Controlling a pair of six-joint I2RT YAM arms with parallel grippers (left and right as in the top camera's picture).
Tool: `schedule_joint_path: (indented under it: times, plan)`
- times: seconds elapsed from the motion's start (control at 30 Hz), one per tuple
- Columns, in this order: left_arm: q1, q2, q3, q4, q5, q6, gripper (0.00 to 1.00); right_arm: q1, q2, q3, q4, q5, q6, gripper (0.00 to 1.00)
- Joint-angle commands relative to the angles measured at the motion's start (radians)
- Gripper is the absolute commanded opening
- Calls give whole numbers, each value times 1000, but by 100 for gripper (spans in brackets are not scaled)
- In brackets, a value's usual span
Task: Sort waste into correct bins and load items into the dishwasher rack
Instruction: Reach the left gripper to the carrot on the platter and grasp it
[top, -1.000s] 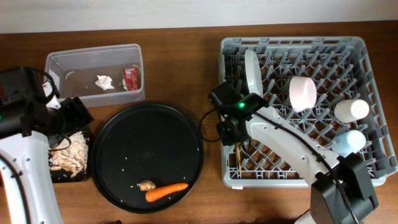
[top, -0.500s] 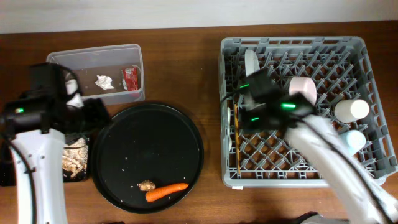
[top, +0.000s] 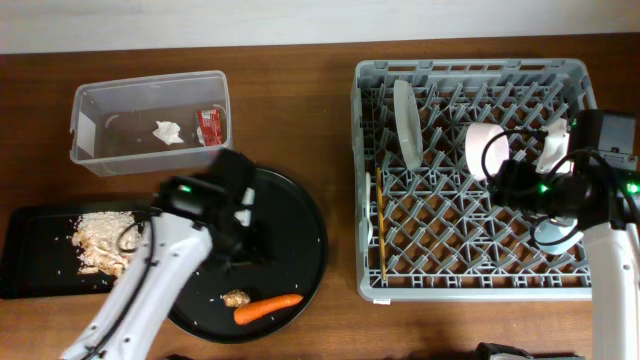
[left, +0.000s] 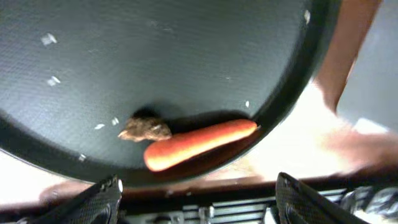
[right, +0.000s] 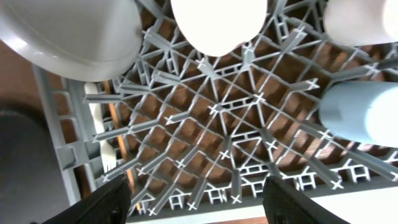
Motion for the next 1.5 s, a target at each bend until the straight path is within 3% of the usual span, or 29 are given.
schedule_joint_path:
  times: [0.0, 0.2, 0.37, 0.43, 0.53, 0.63, 1.23, 1.47]
  plan:
    - [-97, -5, -66, 80, 11, 180, 82, -5, 16, 1, -3, -29, -10, 71]
    - [-145, 40, -91, 145, -108, 498, 87, -5, 23, -2, -4, -27, -10, 71]
    - [-146, 138, -92, 61, -109, 825, 94, -5, 34, -2, -4, -20, -10, 71]
    - [-146, 180, -93, 58, -109, 834, 95, -5, 36, -2, -4, -20, -10, 71]
    - [-147, 232, -122, 58, -177, 728, 98, -5, 35, -2, -4, -6, -10, 71]
    - [-153, 235, -145, 65, -169, 699, 99, -5, 36, -2, -2, -1, -10, 71]
    - [-246, 281, -254, 211, -152, 703, 97, -5, 36, -2, 0, -2, -10, 71]
    - [-247, 285, -289, 277, -130, 703, 75, -5, 35, -3, 0, -2, -10, 71]
